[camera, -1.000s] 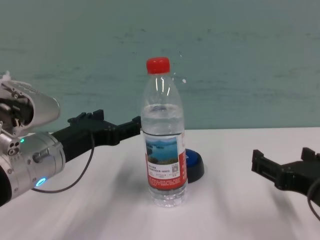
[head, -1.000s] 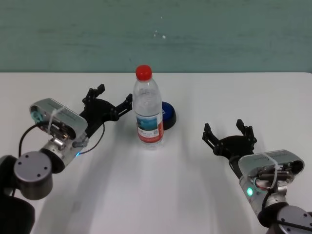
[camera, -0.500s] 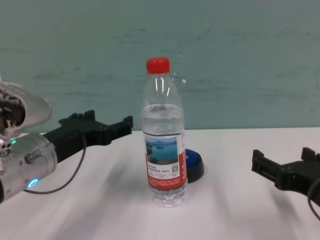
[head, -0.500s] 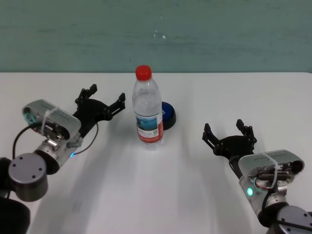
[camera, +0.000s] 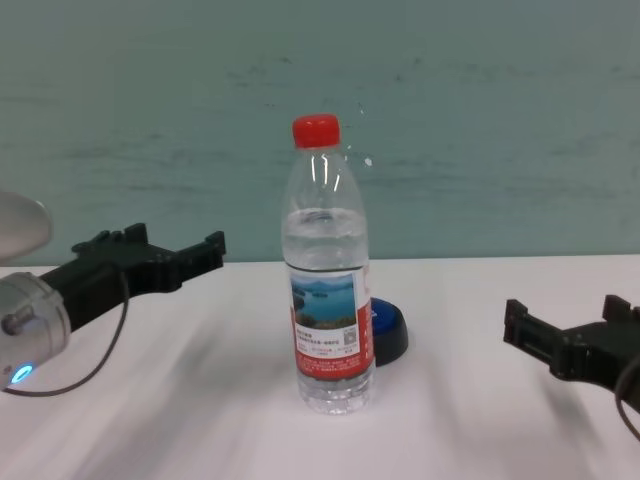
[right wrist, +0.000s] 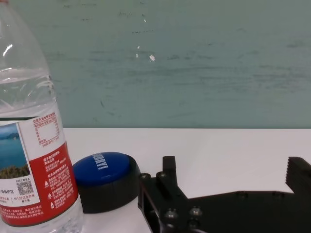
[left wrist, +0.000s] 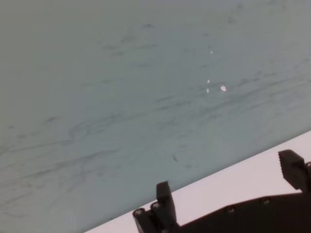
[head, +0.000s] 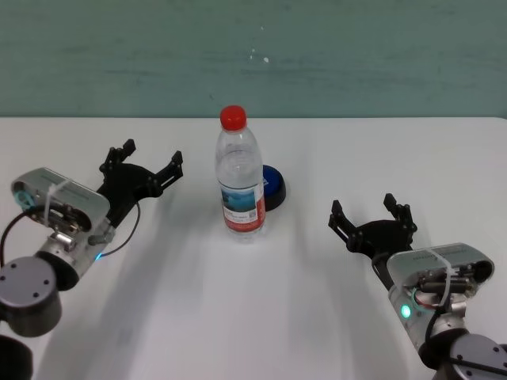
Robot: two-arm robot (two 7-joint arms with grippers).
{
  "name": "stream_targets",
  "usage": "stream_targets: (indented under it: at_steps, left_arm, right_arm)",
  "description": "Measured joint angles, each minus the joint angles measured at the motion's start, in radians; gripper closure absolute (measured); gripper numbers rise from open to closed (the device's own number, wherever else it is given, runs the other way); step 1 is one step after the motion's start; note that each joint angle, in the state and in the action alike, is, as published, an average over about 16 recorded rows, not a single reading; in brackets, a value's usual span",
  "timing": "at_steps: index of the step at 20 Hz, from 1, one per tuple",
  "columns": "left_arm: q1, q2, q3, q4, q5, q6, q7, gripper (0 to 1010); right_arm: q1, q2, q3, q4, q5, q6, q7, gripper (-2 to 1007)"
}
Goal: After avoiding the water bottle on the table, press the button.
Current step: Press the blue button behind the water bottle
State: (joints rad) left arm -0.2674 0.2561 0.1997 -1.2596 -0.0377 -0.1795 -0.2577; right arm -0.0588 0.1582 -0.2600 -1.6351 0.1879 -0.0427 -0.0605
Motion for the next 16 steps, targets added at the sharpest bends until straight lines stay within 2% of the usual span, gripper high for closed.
stream_targets:
  at_steps: [16]
  left_arm:
    - [0.138,0.017,-0.074,-0.157,-0.031,0.019,0.018,0]
  right_arm:
    - [0.0,0.0,0.0,0.0,0.0,0.0,0.0,1]
